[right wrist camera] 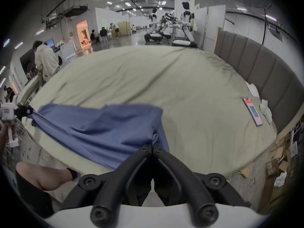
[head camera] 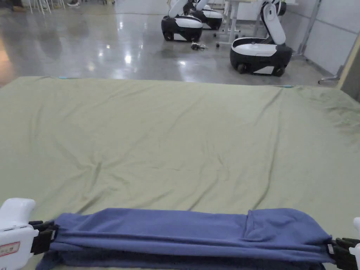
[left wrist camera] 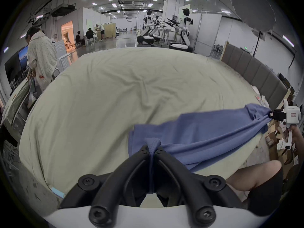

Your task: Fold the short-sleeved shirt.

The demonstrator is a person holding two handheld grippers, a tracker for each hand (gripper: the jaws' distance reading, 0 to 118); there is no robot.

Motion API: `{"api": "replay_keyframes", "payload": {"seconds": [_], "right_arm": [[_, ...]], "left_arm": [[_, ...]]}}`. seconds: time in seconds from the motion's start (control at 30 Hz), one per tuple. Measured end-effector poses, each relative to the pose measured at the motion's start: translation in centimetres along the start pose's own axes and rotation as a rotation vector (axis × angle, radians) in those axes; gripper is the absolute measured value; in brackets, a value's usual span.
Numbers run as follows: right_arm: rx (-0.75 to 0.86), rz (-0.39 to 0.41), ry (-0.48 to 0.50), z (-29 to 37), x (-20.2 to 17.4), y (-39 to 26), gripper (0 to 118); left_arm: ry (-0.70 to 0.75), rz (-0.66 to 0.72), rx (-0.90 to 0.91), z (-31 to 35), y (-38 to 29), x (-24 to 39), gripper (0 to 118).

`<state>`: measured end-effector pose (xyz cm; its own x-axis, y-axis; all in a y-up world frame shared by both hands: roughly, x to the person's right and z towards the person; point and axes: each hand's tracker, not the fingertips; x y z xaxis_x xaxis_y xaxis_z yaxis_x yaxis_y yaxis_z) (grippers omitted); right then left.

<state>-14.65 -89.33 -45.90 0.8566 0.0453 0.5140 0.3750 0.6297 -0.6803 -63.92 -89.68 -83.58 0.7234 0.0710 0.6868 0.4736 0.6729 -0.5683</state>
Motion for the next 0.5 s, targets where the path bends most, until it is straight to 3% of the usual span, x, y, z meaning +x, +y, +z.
{"api": "replay_keyframes", "payload": {"seconds": [0.07, 0.2, 0.3, 0.33, 0.37, 0.4, 0.43, 0.47, 0.5], "right_arm": [[-0.018, 0.052, -0.041, -1.0, -0.5, -1.4, 1], [-0.036, 0.077, -0.096, -2.8, -1.1, -3.1, 1], [-0.036, 0.068, -0.119, -3.8, -1.7, -4.0, 2], [-0.029, 0.062, -0.124, -3.8, -1.9, -4.2, 8], [-0.031, 0.058, -0.119, -3.8, -2.1, -4.3, 21], [-0.034, 0.057, -0.119, -3.5, -2.1, -4.2, 44], [-0.023, 0.065, -0.172, -2.9, -1.8, -4.1, 73], [-0.016, 0.06, -0.175, -2.0, -1.4, -4.0, 100], [0.003, 0.015, -0.17, -1.0, -0.6, -3.7, 112]], "left_arm": [[0.011, 0.008, -0.028, -0.1, -1.0, 0.3, 0], [0.03, -0.001, -0.064, -1.5, -2.8, -0.4, 0], [0.032, -0.002, -0.071, -2.2, -3.7, -0.5, 3], [0.034, 0.008, -0.065, -2.0, -3.9, -0.1, 7], [0.037, 0.024, -0.054, -2.0, -3.9, -0.1, 20], [0.028, 0.047, -0.047, -1.6, -3.7, -0.3, 56], [0.016, 0.087, -0.057, -1.1, -3.4, -0.6, 84], [0.019, 0.126, -0.051, 0.1, -3.3, -0.5, 98], [-0.033, 0.172, 0.008, 1.6, -3.4, -1.1, 101]]}}
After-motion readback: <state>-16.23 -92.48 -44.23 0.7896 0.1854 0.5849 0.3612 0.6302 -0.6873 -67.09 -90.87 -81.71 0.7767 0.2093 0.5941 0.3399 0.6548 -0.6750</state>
